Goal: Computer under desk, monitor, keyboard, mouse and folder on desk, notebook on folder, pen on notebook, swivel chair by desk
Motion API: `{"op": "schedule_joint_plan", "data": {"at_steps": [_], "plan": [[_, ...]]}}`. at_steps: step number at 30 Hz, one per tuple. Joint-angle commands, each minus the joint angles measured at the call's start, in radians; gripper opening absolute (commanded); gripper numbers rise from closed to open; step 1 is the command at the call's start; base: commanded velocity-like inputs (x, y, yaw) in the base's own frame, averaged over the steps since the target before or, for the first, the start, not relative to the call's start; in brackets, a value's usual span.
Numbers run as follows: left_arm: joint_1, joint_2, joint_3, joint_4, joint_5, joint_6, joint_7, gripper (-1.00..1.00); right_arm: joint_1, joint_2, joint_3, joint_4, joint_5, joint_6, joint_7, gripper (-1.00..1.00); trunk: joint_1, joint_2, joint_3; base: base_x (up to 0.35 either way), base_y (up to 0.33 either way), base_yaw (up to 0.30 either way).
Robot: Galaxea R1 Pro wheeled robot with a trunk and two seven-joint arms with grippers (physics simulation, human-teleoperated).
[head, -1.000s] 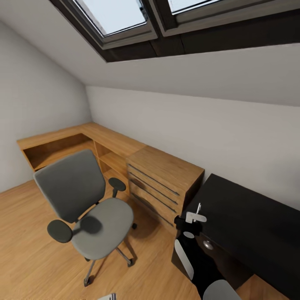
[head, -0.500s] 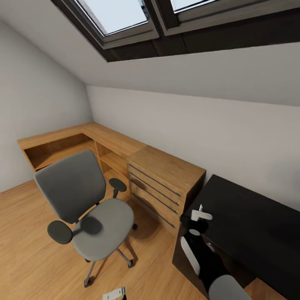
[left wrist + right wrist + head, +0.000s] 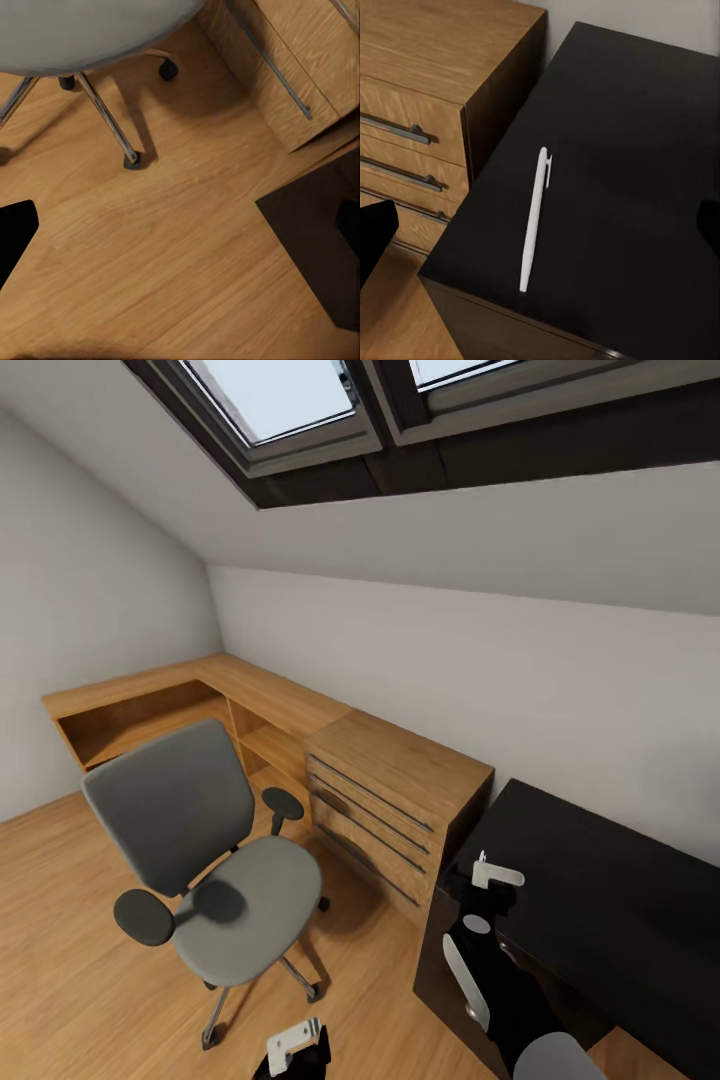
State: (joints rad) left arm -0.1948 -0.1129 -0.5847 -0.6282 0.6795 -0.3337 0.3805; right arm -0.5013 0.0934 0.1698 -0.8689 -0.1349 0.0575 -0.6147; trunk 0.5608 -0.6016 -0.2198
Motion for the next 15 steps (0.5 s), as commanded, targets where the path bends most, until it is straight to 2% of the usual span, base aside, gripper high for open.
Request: {"op": "schedule_joint_plan", "data": {"at_steps": [1, 6, 15], "plan": [[-0.001, 0.001, -0.008, -0.006, 0.009, -0.013, 0.006, 1.00, 0.000, -0.001, 0.004, -0.002, -0.004, 0.005, -0.008, 1.00, 0.000, -0.001, -0.002, 0.000, 0.000, 0.000], [-0.002, 0.001, -0.007, -0.034, 0.009, -0.040, 0.007, 1.00, 0.000, -0.001, 0.004, -0.002, -0.004, 0.004, -0.008, 1.00, 0.000, -0.001, -0.002, 0.000, 0.000, 0.000], [-0.001, 0.001, -0.007, -0.036, 0.010, -0.081, 0.008, 1.00, 0.000, -0.001, 0.004, -0.002, -0.003, 0.004, -0.008, 1.00, 0.000, -0.001, -0.002, 0.000, 0.000, 0.000]]}}
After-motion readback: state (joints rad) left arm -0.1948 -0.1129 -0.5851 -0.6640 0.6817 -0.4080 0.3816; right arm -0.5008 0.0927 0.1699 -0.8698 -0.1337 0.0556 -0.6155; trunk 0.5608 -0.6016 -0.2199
